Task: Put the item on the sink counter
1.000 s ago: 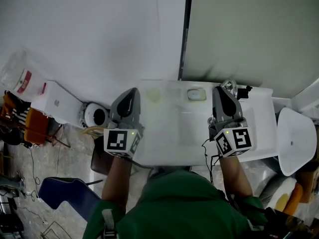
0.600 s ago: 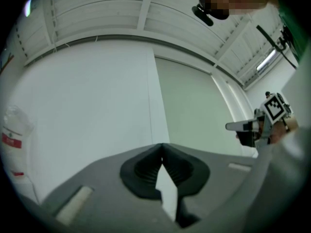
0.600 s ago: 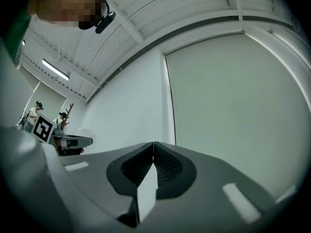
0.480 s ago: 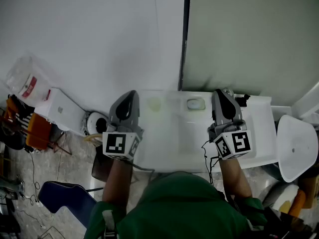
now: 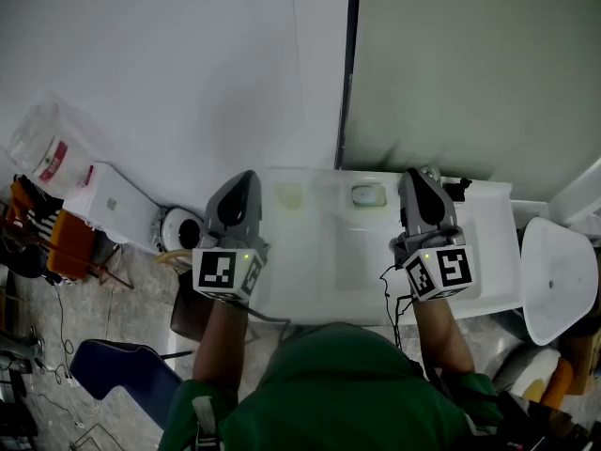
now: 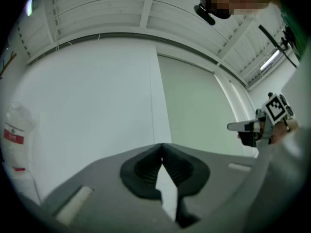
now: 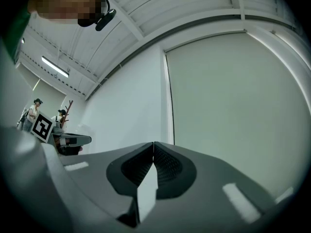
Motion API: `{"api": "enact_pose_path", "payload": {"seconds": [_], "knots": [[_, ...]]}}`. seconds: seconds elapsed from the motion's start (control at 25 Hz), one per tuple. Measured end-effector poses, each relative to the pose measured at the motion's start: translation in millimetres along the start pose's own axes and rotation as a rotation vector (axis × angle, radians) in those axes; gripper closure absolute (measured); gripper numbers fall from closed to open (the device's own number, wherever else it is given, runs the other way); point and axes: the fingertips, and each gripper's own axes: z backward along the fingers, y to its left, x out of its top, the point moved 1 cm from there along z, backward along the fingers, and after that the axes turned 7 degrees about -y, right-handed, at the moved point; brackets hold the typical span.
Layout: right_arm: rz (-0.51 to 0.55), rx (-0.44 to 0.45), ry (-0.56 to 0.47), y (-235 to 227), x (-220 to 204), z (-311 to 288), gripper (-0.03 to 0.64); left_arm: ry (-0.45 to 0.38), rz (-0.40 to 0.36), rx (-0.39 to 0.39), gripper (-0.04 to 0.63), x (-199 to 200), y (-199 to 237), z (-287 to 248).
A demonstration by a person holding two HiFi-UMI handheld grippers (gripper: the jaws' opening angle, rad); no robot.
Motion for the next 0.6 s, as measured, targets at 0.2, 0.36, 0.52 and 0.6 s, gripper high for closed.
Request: {"api": "enact_pose_path", "payload": {"seconds": [0.2,0.36,0.52,0.6], "knots": [[-0.001,0.004,-0.001,-3,-3,-2,0.615,0.0,-0.002,-0.001,0.597,-2,-1,-4],[-0.001,0.005,0.001,-6,-3,-4,0.615,0.007,0.0,-0.003,0.597,-5,-1,-7],[0.005,0.001,0.006,-6,-4,-8,0.614,0.012,0.003,-0.003,0.597,-6,1,-9],[0.005,0.0,0.006,-8,-3,-9,0.615,0.014,0.002,-0.003,0.597,-6,1,-11]]}}
